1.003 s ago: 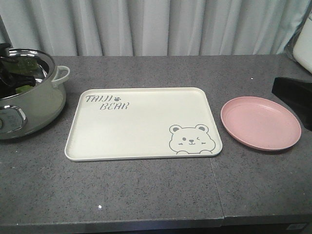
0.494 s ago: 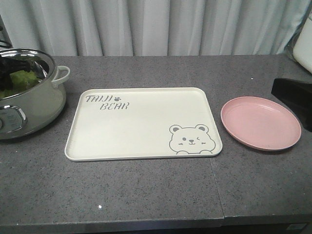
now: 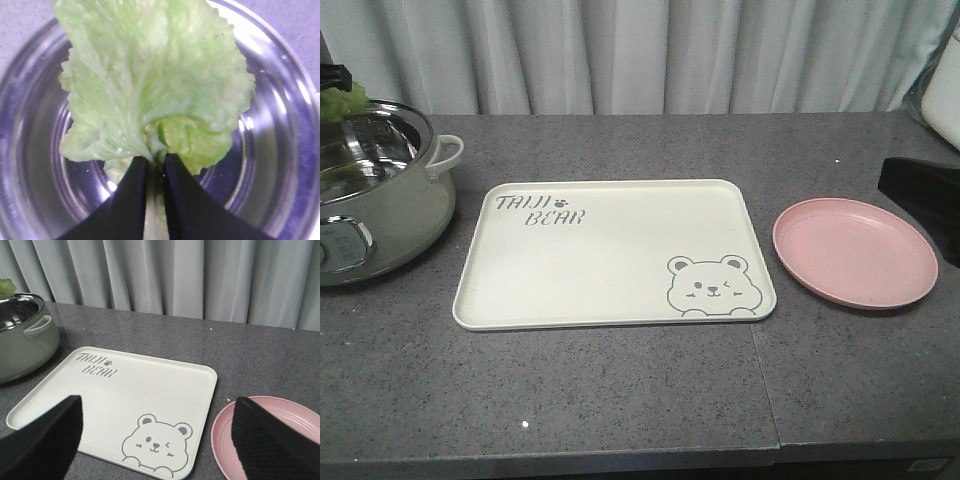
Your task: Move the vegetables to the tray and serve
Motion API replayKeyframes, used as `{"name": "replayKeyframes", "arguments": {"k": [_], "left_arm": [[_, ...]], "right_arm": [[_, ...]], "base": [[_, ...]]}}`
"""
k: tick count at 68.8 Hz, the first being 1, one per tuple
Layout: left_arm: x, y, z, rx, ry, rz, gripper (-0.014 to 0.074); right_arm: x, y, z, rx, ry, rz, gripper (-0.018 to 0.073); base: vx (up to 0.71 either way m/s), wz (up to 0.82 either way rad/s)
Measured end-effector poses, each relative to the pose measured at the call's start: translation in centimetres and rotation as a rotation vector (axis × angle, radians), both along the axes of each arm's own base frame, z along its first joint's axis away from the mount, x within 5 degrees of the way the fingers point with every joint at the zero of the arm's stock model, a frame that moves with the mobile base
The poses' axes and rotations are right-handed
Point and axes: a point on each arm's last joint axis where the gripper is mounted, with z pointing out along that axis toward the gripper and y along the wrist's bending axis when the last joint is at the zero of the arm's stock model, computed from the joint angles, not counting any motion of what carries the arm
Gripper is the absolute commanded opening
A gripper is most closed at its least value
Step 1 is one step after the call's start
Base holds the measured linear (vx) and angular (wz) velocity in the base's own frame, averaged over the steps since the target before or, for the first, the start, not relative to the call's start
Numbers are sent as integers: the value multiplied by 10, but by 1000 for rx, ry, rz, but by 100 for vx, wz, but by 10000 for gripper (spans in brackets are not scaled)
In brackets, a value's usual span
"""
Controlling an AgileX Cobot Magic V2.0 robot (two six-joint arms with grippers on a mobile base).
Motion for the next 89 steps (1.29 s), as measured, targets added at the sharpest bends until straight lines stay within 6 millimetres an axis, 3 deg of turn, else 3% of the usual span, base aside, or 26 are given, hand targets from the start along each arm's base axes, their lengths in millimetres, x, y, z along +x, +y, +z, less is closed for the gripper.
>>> {"name": "replayKeyframes", "arguments": {"k": [10,24,53,68,89], "left_arm": [[-19,-5,29,-15,-71,-7,-8],[-42,-16,60,-87,-155,-38,-8],[-55,-55,86,-397,-265,-296,-8],[-59,-103,89,-434,-263,-480,-8],[-73,-172,91,-452,-265,-683,-8]], "right_arm": [[10,1,2,45,2,-8,582],[47,9,5,139,43,64,582],[124,42,19,501,70,482,582],[152,48,21,560,77,604,582],[178,62,26,556,64,645,582]], "base": [[0,0],[0,0],[0,0],[0,0],[0,0]]}}
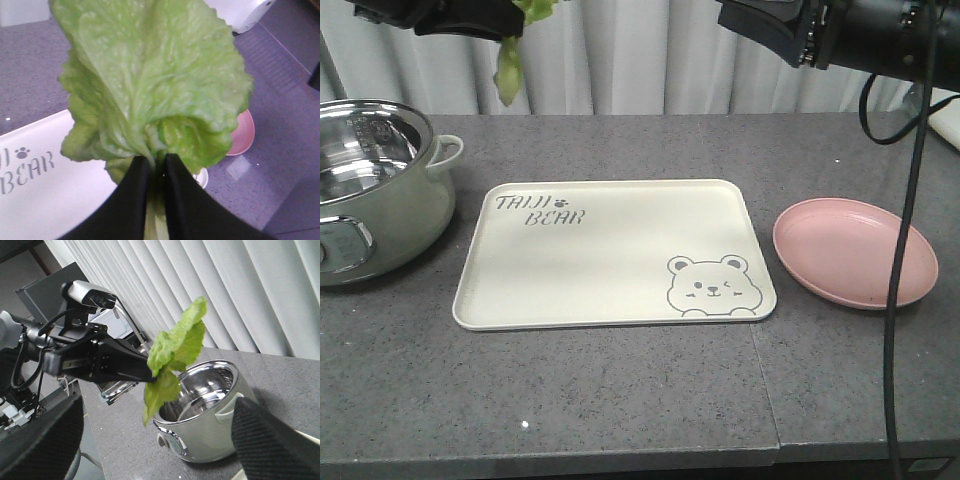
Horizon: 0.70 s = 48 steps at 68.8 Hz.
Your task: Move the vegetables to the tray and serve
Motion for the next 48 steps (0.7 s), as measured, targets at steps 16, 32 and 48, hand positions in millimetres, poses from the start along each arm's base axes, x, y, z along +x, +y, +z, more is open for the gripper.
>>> {"name": "replayKeyframes", "arguments": {"k": [16,32,48], "left_arm": [[-8,-30,0,-1,-29,-84,-8],[-13,-48,0,-11,-52,-119,-8],[-9,-59,-8,-7,-38,-141,-8]], "right_arm": [[25,6,0,4,-1,-32,582],[39,9,-6,19,39,-28,582],[38,30,-12,14,55,4,582]], "base": [[0,0],[0,0],[0,0]]}}
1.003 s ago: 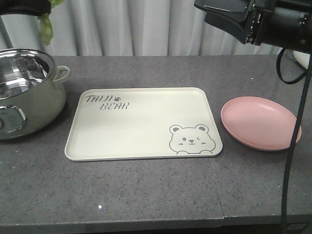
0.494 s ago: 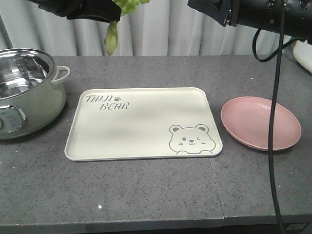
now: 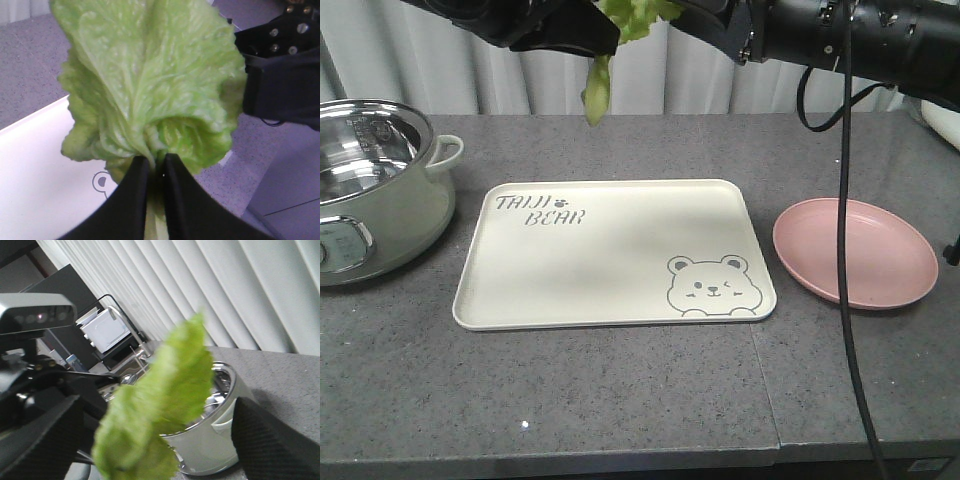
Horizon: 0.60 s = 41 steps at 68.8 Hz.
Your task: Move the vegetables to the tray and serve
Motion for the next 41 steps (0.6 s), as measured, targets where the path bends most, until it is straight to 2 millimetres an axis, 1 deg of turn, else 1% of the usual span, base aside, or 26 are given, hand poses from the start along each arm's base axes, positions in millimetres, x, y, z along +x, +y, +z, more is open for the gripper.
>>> {"name": "replayKeyframes", "arguments": {"k": [11,24,33,41], "left_arm": [[6,-2,-7,11,17,1,-8],[6,-8,-10,13,22,-13,-8],[4,-12,-10,12,18,-21,-8],[4,-13,-10,12,18,-23,-8]], "right_arm": [[1,1,0,-3,1,-20,582],[2,0,0,1,9,-22,568],[2,0,0,5,17,-20,481],[2,0,0,14,36,-19,325]], "base": [[0,0],[0,0],[0,0],[0,0]]}}
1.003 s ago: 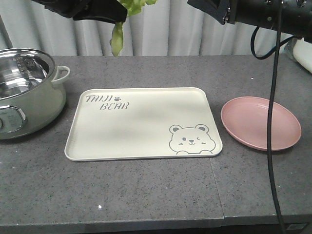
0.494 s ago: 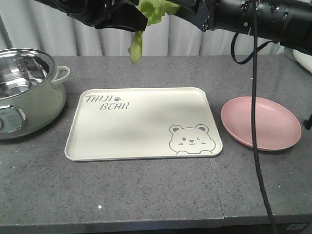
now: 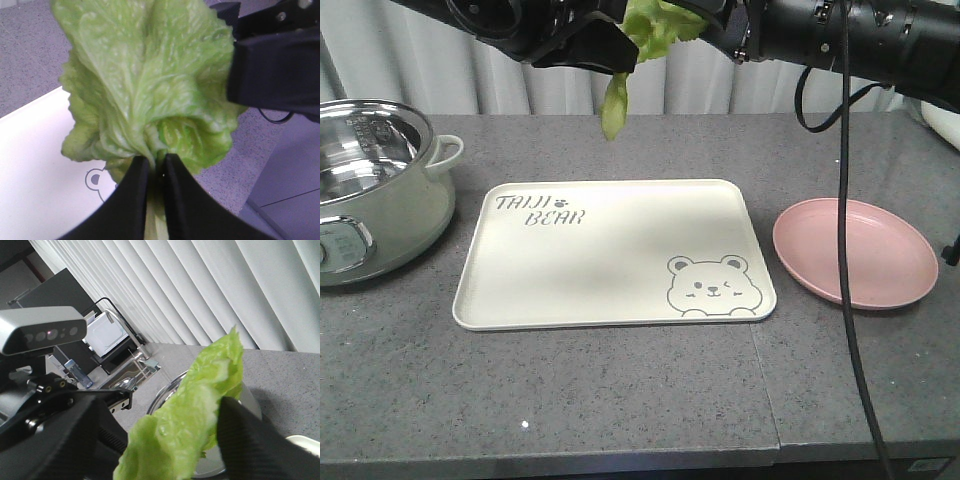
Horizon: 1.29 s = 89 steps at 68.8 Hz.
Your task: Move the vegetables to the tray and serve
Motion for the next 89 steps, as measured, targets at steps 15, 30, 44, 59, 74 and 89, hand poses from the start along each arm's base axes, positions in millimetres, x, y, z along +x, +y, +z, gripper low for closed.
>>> {"name": "replayKeyframes", "arguments": {"k": [15,30,44,59,74,89], "left_arm": [[0,0,0,0,0,0,-8],[0,0,0,2,0,0,6],[0,0,0,3,-1,0,59],[0,0,1,-1,-6,2,155],[-11,6,13,11,-41,8,198],[-19,14,21,56,-86,31,202]], "right_arm": [[0,0,0,3,7,1,-15],[0,0,1,4,5,1,-8],[0,0,1,0,-2,-4,-7],[-2,-6,8,-15,-31,-51,-4],[-11,-68,37,-4,-97,-207,-4],[-24,-144,44,-38,-49,-347,-4]], "base": [[0,0],[0,0],[0,0],[0,0],[0,0],[0,0]]}}
